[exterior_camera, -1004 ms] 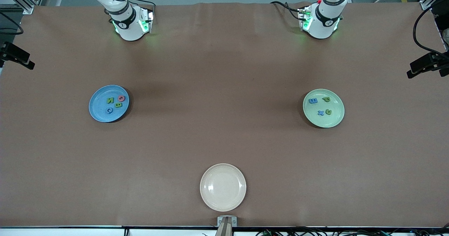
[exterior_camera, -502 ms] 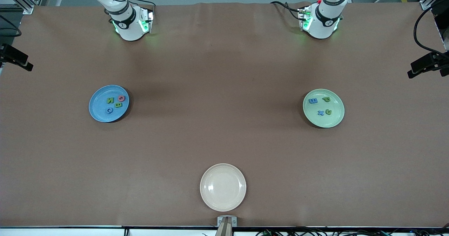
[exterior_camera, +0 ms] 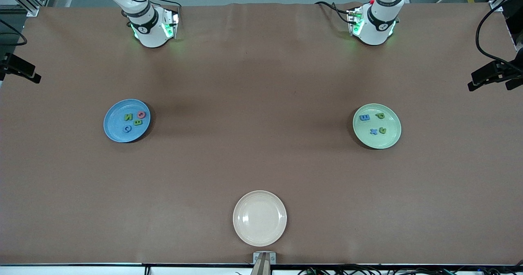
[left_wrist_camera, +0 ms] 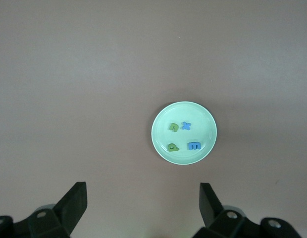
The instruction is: Sort uppercase to blue plate, lowercase to green plate
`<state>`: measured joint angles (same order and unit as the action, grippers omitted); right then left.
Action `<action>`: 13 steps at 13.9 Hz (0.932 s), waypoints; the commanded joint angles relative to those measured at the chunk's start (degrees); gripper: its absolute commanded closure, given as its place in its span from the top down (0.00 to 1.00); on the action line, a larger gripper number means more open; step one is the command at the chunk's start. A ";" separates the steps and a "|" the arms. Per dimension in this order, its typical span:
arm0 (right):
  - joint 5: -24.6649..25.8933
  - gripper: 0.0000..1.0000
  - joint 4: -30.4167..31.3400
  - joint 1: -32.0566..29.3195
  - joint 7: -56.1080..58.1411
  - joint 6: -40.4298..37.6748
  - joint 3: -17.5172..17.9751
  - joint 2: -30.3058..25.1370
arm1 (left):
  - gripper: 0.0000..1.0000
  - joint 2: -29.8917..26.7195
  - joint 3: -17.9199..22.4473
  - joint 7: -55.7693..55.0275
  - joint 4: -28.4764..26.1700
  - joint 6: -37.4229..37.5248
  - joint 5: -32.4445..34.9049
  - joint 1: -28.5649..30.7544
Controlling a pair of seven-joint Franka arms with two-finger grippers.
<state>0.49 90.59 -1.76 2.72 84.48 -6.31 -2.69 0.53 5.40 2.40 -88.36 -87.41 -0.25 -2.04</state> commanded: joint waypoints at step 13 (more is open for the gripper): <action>-0.31 1.00 -1.03 3.51 -0.43 -0.37 0.68 0.14 | 1.00 -0.44 0.05 1.20 0.47 0.66 -0.36 0.29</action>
<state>0.38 90.54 0.18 2.71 84.39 -5.56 -2.56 0.52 5.47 2.40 -88.34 -87.41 -0.25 -1.73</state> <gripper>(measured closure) 0.000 0.000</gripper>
